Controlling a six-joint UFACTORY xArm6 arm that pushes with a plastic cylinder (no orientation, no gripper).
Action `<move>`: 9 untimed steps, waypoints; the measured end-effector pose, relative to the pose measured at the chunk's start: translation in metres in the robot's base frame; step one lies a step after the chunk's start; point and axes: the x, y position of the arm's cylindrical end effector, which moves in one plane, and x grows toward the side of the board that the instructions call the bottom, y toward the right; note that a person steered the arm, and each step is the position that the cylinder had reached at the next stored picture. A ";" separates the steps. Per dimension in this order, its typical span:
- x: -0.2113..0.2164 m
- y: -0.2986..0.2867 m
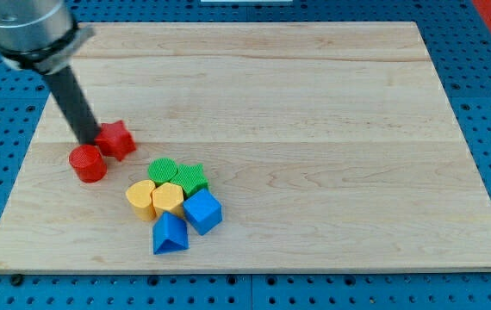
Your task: Drag the red circle into the group of blocks
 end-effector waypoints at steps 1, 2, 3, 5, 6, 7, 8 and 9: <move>0.041 -0.011; 0.060 -0.035; 0.058 -0.053; 0.087 -0.062; 0.097 -0.015; 0.107 0.012; 0.121 0.032; 0.119 0.000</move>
